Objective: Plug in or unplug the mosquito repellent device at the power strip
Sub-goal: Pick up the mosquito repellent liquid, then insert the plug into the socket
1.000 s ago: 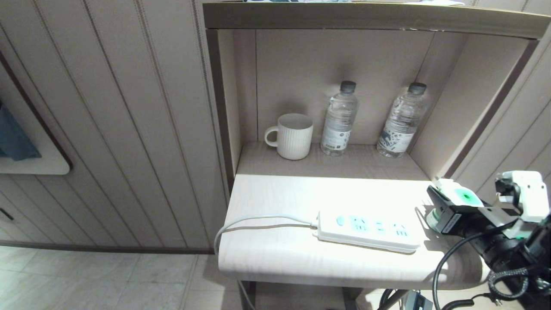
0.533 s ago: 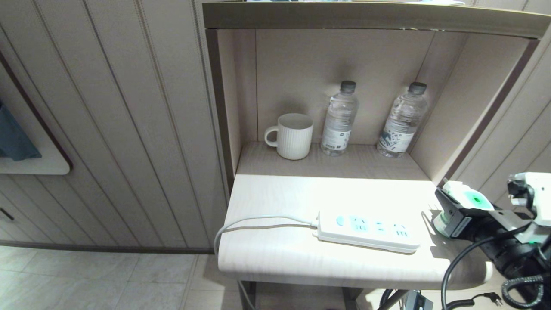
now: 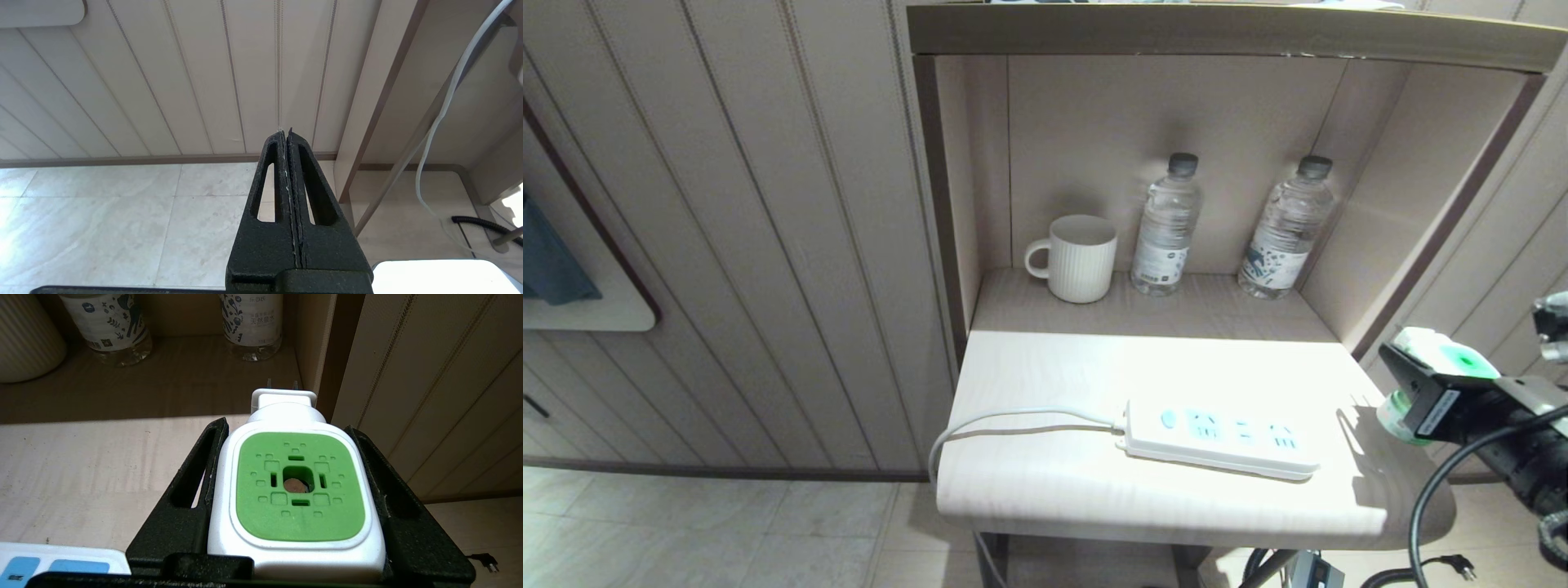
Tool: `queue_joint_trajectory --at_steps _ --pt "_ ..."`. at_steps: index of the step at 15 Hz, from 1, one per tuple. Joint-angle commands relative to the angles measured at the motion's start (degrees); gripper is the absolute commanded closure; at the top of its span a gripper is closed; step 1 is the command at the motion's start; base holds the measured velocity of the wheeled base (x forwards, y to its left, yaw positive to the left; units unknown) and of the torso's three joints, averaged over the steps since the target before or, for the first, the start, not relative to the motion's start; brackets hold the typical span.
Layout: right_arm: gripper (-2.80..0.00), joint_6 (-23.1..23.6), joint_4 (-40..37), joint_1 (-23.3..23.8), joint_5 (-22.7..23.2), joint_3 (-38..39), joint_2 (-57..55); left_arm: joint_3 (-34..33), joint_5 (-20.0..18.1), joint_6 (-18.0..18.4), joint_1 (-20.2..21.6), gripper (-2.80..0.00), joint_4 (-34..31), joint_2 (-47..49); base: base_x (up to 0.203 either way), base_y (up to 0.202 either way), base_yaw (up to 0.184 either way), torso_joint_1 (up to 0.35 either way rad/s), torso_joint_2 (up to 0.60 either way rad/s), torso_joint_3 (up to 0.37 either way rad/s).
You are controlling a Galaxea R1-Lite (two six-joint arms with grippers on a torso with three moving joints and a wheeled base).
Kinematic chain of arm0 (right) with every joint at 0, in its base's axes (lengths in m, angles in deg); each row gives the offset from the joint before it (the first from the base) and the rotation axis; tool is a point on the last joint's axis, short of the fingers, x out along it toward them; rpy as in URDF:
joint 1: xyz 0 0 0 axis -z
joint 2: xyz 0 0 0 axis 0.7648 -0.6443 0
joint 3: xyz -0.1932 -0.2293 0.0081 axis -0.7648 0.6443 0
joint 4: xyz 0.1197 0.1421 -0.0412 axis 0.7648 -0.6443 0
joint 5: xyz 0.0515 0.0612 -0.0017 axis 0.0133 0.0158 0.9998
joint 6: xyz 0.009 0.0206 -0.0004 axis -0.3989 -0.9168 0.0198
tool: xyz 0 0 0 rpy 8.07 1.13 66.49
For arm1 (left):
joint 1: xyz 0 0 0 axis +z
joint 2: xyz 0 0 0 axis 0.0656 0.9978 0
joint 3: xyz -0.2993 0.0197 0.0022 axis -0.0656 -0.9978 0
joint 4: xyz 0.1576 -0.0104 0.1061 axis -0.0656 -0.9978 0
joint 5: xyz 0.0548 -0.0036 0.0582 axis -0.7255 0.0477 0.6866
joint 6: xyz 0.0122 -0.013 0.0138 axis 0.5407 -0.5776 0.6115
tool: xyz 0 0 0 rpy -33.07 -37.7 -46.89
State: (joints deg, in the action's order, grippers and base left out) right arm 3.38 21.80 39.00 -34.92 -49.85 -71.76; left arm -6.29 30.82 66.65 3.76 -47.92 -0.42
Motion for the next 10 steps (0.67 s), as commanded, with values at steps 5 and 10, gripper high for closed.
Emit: queue_joint_trajectory --at_steps 5,10 --pt "0.00 -3.5 -36.4 0.0 -0.1 -16.6 7.6 0.0 0.0 0.0 0.0 0.00 -0.1 0.1 0.000 0.000 0.000 0.000 0.00 0.000" --pt "0.00 -6.6 -69.7 -2.5 2.6 -35.4 7.7 0.0 0.0 0.0 0.0 0.00 -0.1 0.1 0.000 0.000 0.000 0.000 0.00 0.000"
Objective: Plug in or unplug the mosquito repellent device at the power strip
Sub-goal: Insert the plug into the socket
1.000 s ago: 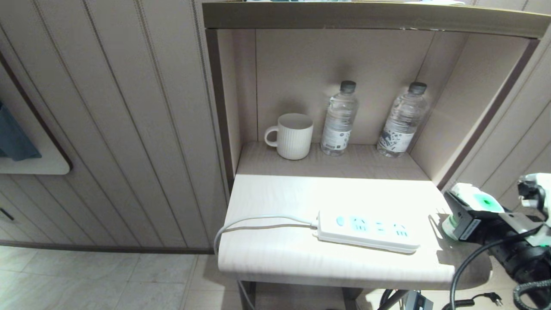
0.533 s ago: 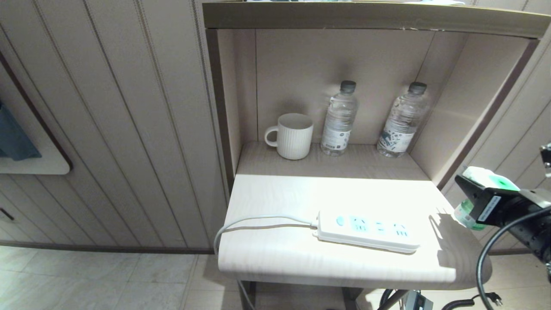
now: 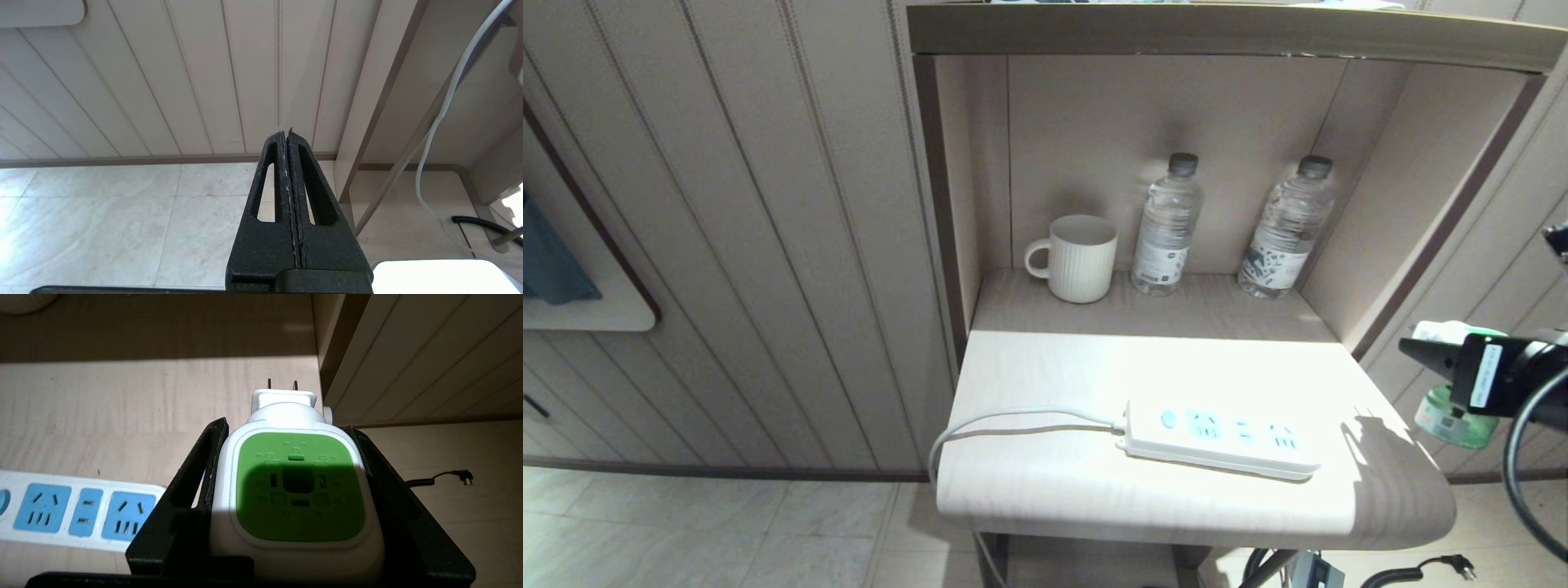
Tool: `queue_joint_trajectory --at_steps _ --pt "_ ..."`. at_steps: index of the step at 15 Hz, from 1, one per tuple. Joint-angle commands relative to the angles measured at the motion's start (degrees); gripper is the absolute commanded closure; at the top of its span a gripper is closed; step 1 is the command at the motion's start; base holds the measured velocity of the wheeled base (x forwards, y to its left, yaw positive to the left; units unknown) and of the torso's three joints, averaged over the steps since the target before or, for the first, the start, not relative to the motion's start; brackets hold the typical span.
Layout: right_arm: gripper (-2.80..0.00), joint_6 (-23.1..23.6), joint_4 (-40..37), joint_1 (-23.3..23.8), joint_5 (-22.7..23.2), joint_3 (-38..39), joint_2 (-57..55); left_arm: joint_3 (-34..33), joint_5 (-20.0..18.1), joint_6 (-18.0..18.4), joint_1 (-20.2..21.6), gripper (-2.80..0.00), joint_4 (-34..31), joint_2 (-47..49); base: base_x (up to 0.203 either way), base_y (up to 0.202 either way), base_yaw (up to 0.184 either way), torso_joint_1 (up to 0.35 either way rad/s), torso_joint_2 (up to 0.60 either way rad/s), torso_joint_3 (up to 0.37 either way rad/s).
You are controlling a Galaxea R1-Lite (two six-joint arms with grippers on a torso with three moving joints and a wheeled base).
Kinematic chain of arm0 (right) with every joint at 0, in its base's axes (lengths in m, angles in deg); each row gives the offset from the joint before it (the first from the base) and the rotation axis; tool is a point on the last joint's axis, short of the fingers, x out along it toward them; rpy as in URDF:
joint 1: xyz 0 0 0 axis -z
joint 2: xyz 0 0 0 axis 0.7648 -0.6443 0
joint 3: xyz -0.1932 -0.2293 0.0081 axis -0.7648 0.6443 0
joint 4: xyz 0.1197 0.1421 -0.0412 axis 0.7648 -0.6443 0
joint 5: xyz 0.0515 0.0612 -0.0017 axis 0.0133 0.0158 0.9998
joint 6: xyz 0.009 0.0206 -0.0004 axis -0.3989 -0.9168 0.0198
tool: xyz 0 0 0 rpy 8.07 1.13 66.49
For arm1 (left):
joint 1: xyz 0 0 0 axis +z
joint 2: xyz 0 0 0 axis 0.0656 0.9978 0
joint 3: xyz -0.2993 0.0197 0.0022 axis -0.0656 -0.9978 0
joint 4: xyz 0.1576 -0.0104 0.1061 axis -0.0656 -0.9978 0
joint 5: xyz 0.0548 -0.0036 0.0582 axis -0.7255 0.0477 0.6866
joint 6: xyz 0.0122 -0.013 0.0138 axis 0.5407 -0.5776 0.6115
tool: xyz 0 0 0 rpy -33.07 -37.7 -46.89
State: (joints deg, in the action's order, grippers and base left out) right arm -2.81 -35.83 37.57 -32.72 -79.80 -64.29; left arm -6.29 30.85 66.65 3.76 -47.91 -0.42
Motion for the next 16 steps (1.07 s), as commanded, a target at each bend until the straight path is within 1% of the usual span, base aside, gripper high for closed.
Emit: queue_joint_trajectory --at_steps 1,2,4,6,7,9,12,13,14,15,16 --pt "0.00 -0.8 -19.5 -1.8 0.9 -9.0 0.0 0.0 0.0 0.0 0.0 0.00 -0.1 0.1 0.000 0.000 0.000 0.000 0.00 0.000" --pt "0.00 -1.0 -25.2 -2.4 1.3 -11.8 -0.3 0.0 0.0 0.0 0.0 0.00 -0.1 0.0 0.000 0.000 0.000 0.000 0.00 0.000" --pt "0.00 -1.0 -28.5 -6.1 1.2 -13.3 -0.3 0.0 0.0 0.0 0.0 0.00 -0.1 0.0 0.000 0.000 0.000 0.000 0.00 0.000" --pt "0.00 -0.7 -35.2 -7.3 1.3 -15.3 -0.7 0.0 0.0 0.0 0.0 0.00 -0.1 0.1 0.000 0.000 0.000 0.000 0.00 0.000" --pt "0.00 -0.5 -37.1 -8.3 1.3 -16.4 -1.6 0.0 0.0 0.0 0.0 0.00 -0.1 0.0 0.000 0.000 0.000 0.000 0.00 0.000" --pt "0.00 -0.4 -38.9 -8.4 1.4 -18.3 -3.9 0.0 0.0 0.0 0.0 0.00 -0.1 0.1 0.000 0.000 0.000 0.000 0.00 0.000" --pt "0.00 -0.4 -44.4 -8.5 1.6 -23.0 -7.5 0.0 0.0 0.0 0.0 0.00 -0.1 0.0 0.000 0.000 0.000 0.000 0.00 0.000" --pt "0.00 -0.4 -47.3 -8.5 1.6 -24.4 -8.7 0.0 0.0 0.0 0.0 0.00 -0.1 0.0 0.000 0.000 0.000 0.000 0.00 0.000" --pt "0.00 -0.4 -52.6 -8.5 1.9 -26.5 -10.2 0.0 0.0 0.0 0.0 0.00 -0.1 0.1 0.000 0.000 0.000 0.000 0.00 0.000" --pt "0.00 -0.6 -56.0 -8.5 3.3 -29.1 -11.5 0.0 0.0 0.0 0.0 0.00 -0.1 0.1 0.000 0.000 0.000 0.000 0.00 0.000" --pt "0.00 -0.7 -58.7 -8.2 7.2 -31.7 -12.3 0.0 0.0 0.0 0.0 0.00 -0.1 0.1 0.000 0.000 0.000 0.000 0.00 0.000"
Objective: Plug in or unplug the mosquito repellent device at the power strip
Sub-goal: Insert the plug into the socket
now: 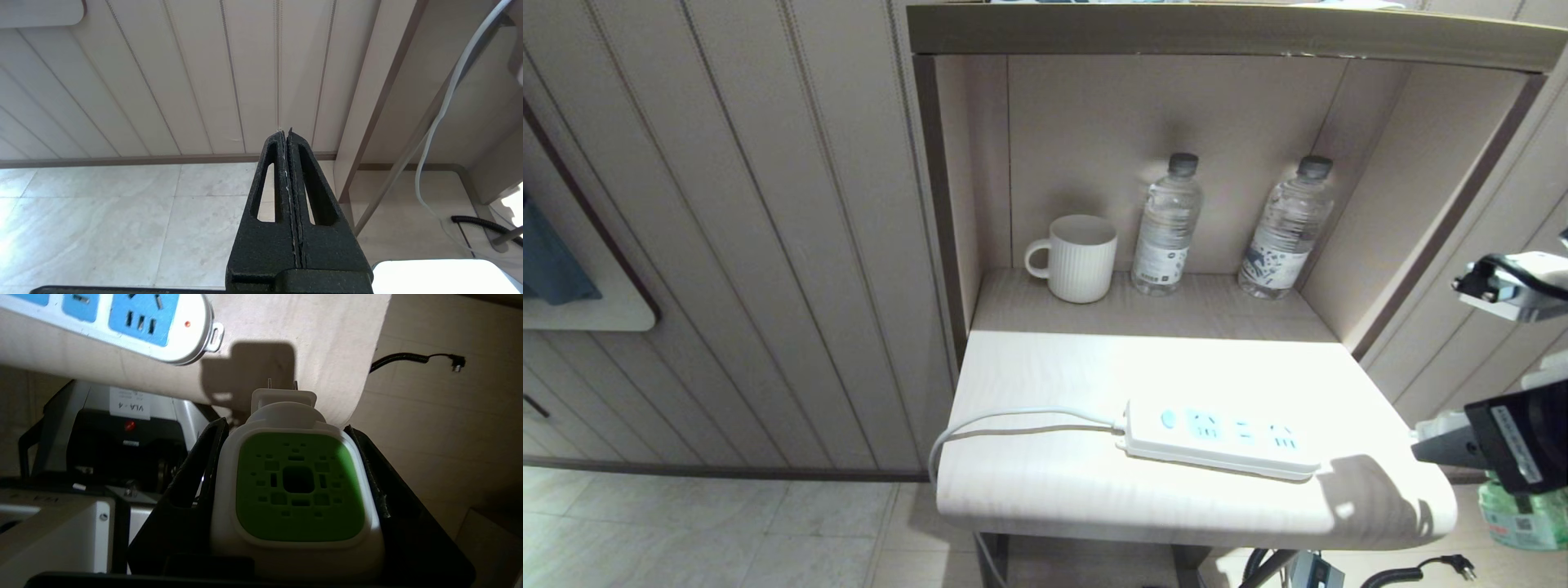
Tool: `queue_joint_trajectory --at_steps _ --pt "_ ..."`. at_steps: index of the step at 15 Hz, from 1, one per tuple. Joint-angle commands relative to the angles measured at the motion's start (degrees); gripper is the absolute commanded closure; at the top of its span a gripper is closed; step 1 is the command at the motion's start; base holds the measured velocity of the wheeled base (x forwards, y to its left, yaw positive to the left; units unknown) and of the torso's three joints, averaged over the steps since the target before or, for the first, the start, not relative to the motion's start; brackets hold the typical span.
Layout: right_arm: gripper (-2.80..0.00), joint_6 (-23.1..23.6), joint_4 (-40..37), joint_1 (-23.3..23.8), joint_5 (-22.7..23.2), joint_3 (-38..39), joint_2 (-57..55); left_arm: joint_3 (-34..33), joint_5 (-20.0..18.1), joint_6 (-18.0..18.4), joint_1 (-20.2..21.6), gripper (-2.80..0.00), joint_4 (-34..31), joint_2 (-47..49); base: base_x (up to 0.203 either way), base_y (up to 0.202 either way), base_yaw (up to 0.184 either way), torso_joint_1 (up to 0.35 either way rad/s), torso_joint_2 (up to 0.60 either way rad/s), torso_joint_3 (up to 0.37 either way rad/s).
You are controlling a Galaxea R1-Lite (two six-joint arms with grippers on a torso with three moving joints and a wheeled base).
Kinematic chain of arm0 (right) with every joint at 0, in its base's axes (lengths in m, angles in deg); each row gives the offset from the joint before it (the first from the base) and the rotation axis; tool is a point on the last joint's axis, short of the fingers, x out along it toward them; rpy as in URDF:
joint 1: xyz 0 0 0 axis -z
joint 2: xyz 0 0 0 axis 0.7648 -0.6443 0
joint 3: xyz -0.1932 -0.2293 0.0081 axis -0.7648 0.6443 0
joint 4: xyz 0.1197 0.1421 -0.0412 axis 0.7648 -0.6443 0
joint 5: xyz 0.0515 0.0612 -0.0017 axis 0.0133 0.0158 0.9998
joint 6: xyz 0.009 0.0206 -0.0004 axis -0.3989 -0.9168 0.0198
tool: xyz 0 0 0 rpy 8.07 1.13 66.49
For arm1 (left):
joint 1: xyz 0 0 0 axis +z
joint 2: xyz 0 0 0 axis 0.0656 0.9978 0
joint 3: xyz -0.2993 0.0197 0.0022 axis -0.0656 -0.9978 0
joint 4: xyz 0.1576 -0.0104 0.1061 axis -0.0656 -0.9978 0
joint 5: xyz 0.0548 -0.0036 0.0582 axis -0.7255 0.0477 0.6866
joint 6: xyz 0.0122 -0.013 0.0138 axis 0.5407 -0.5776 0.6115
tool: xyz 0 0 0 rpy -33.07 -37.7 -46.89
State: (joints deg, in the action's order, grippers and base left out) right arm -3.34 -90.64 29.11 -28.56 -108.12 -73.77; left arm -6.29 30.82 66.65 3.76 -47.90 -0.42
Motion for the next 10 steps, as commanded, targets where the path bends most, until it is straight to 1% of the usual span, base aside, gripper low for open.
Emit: queue_joint_trajectory --at_steps 1,2,3,4,5,10 --pt "0.00 -0.2 -7.0 0.6 7.1 -6.2 -3.3 0.0 0.0 0.0 0.0 0.00 -0.1 0.1 0.000 0.000 0.000 0.000 0.00 0.000" --pt "0.00 -0.2 -11.2 1.1 9.9 -9.2 -4.2 0.0 0.0 0.0 0.0 0.00 -0.1 0.1 0.000 0.000 0.000 0.000 0.00 0.000" --pt "0.00 -0.1 -14.8 1.4 11.4 -12.0 -5.6 0.0 0.0 0.0 0.0 0.00 -0.1 0.1 0.000 0.000 0.000 0.000 0.00 0.000" --pt "0.00 0.0 -18.0 1.6 12.2 -14.8 -6.6 0.0 0.0 0.0 0.0 0.00 -0.1 0.0 0.000 0.000 0.000 0.000 0.00 0.000" --pt "0.00 0.0 -19.6 1.6 12.6 -16.1 -7.0 0.0 0.0 0.0 0.0 0.00 -0.1 0.1 0.000 0.000 0.000 0.000 0.00 0.000" --pt "0.00 -0.2 -19.8 1.1 12.6 -15.3 -6.8 0.0 0.0 0.0 0.0 0.00 -0.1 0.0 0.000 0.000 0.000 0.000 0.00 0.000"
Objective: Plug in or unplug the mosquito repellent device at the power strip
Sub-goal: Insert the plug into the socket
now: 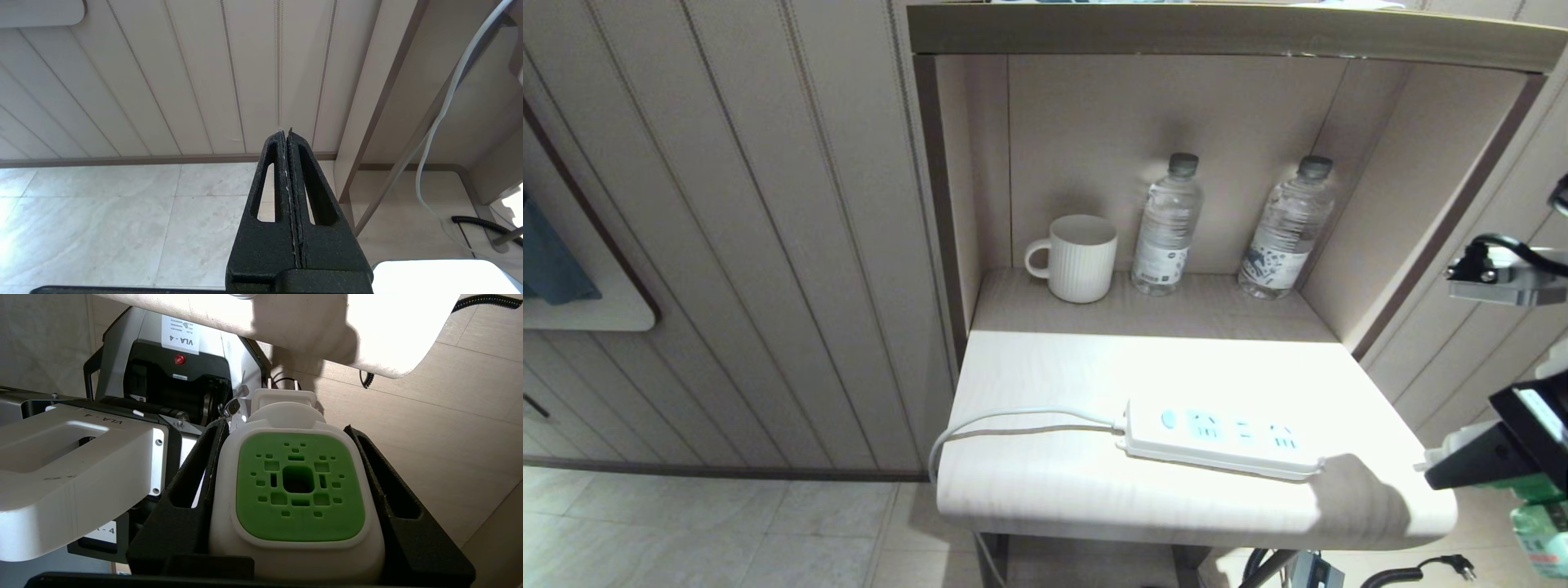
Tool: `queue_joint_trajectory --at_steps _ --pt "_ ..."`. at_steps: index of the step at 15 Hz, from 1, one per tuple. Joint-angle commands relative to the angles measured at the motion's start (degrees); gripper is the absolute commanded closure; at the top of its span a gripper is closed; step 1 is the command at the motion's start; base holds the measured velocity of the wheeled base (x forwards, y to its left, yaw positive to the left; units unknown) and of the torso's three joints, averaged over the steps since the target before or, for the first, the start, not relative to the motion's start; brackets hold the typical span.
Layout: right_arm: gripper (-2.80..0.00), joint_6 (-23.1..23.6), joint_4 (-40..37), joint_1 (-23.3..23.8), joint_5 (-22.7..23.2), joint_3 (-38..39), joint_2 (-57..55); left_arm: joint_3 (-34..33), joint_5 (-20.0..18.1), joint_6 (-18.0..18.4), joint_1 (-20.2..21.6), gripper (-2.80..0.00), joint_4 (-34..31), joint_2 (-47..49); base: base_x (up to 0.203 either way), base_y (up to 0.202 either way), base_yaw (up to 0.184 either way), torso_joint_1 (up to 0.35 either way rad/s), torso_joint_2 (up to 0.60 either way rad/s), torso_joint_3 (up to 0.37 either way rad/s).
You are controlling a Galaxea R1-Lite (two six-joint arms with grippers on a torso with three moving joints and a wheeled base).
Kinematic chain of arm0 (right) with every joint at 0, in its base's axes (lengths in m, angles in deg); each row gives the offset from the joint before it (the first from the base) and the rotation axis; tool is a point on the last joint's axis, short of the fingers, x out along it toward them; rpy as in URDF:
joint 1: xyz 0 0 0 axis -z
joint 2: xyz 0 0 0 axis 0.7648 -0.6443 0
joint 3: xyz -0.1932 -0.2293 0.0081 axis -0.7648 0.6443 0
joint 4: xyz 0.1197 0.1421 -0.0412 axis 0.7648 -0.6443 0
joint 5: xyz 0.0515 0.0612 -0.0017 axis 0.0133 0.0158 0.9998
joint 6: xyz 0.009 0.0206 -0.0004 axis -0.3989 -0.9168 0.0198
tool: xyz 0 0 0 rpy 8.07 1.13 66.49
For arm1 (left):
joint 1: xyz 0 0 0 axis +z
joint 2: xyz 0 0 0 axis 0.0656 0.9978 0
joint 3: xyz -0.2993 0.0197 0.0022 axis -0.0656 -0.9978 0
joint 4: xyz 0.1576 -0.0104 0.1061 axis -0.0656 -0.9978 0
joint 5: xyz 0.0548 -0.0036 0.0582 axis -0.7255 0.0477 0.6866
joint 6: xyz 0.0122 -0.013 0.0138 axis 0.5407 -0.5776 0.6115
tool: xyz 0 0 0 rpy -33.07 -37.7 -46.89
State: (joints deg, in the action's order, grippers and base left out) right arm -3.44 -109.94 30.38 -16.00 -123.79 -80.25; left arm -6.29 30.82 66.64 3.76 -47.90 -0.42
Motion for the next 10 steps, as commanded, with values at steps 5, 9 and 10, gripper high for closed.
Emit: queue_joint_trajectory --at_steps 5,9,10 --pt "0.00 -0.2 -0.3 -1.0 0.2 1.1 -0.6 0.0 0.0 0.0 0.0 0.00 -0.1 0.1 0.000 0.000 0.000 0.006 -0.01 -0.008" --pt "0.00 -0.1 -0.3 -1.0 0.3 1.7 -1.4 0.0 0.0 0.0 0.0 0.00 -0.1 0.1 0.000 0.000 0.000 0.154 -0.37 -0.205" --pt "0.00 -0.1 -0.3 -1.2 0.3 2.4 -2.3 0.0 0.0 0.0 0.0 0.00 -0.1 0.0 0.000 0.000 0.000 0.207 -0.49 -0.270"
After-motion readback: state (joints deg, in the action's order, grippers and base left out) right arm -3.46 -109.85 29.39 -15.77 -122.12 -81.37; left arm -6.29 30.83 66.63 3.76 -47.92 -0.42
